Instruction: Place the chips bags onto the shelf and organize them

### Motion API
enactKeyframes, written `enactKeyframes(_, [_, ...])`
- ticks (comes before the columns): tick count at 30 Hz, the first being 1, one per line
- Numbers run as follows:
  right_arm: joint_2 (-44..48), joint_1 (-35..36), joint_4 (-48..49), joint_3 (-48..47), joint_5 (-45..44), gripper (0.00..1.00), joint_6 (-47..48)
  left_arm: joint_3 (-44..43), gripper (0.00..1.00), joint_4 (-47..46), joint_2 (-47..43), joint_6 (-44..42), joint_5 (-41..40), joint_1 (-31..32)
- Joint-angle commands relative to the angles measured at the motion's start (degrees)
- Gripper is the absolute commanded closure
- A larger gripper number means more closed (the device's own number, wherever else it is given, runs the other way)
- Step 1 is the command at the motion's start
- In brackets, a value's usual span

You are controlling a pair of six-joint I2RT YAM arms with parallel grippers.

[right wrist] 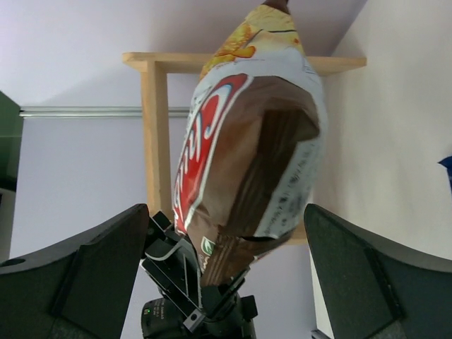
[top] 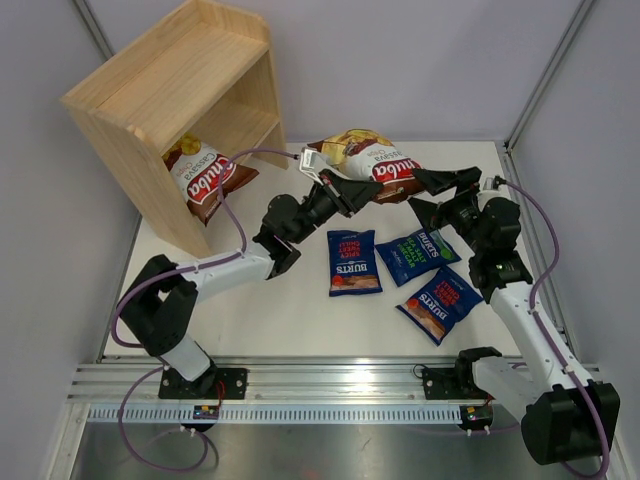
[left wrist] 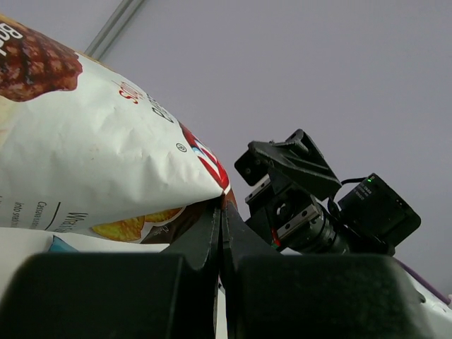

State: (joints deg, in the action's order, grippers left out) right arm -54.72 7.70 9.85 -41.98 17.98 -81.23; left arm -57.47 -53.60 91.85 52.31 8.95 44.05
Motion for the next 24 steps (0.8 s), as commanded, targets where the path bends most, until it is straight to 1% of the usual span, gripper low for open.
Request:
enactKeyframes(1, [0.1,-0.2,8.1,0.1,1.8,0.01,-2.4,0.1,1.00,-7.6,-3.7,-3.3,-1.2,1.2])
enactKeyframes(5, [-1.4,-0.2,7.8,-0.2,2.6,0.01,-4.2,-0.3,1.00,-8.6,-3.3,-4.4,-0.6,2.9])
enactKeyframes(11, [-1.6,-0.1,1.9,-1.5,2.4,0.00,-4.0,0.2,1.00,-8.6,-4.4,-9.2,-2.3,5.6])
enactKeyframes(12, [-1.6,-0.1,1.7,-1.7,2.8,0.01,-4.0,0.1,1.00,-8.5,-4.3,-9.9,-1.4,5.8])
enactKeyframes(14, [-2.9,-0.1,3.0,-1.4,4.1,0.01,-5.2,-0.2,1.00,-9.1,-4.3,-10.6,-0.3,6.1])
enactKeyframes(16, [-5.4,-0.1,6.8,-1.7,7.6,0.02,-7.7,0.1,1.00,-10.6,-4.2,-11.4,1.3,6.5])
enactKeyframes(18, [-6.0,-0.1,9.0,-1.8,8.6,0.07,-8.9,0.6,1.00,-11.2,-4.5,-12.1,1.8,7.0])
enactKeyframes(20, [-5.2,-0.1,8.9,-1.9,7.6,0.13,-8.5,1.4,1.00,-11.6,-4.9,-12.8,1.9,7.7])
enactKeyframes(21, [-4.6,-0.1,7.8,-2.0,6.5,0.22,-7.8,1.6,1.00,-10.3,-5.2,-13.2,1.3,7.9])
enactKeyframes(23, [-2.9,-0.1,7.2,-2.1,5.8,0.31,-7.1,1.8,1.00,-9.2,-5.7,-13.7,1.2,8.1])
enactKeyframes(24, [-2.5,-0.1,6.9,-2.1,5.1,0.38,-6.5,1.8,1.00,-7.1,-6.2,-14.0,0.5,8.1])
